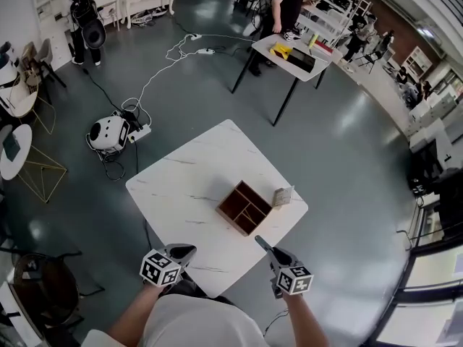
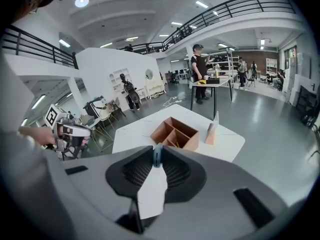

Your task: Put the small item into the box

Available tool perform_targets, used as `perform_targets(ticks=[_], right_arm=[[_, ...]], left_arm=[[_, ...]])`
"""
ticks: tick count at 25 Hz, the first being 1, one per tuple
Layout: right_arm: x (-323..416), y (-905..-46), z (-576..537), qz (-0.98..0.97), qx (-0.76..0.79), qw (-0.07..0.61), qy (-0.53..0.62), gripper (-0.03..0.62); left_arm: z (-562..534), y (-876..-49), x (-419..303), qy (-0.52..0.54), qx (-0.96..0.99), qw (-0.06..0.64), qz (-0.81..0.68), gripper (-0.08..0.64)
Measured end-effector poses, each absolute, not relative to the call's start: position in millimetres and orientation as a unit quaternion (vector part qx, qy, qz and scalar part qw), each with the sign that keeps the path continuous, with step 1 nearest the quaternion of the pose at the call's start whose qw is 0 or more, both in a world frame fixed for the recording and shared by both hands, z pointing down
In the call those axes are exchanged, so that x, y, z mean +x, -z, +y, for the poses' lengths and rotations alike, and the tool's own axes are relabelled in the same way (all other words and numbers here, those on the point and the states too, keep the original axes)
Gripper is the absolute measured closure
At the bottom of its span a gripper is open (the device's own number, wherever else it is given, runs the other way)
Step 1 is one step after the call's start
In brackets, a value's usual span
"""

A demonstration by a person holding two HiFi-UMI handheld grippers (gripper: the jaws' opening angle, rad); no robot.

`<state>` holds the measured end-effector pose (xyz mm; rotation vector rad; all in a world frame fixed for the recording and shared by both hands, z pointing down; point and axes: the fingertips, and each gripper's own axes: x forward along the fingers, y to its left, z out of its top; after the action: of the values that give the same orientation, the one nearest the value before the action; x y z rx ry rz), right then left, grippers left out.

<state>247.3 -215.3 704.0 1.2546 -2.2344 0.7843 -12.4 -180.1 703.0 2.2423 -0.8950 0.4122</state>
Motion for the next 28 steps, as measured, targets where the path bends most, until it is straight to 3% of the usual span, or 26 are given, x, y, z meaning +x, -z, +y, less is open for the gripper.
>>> perform_targets(ticks=[28], right_arm=[[220.1, -798.2, -284.6, -0.771, 0.399, 0.430, -0.248, 0.517]], left_arm=[[-255.8, -758.4, 0.5, -0.188, 0.869, 0.373, -0.266, 0.546]])
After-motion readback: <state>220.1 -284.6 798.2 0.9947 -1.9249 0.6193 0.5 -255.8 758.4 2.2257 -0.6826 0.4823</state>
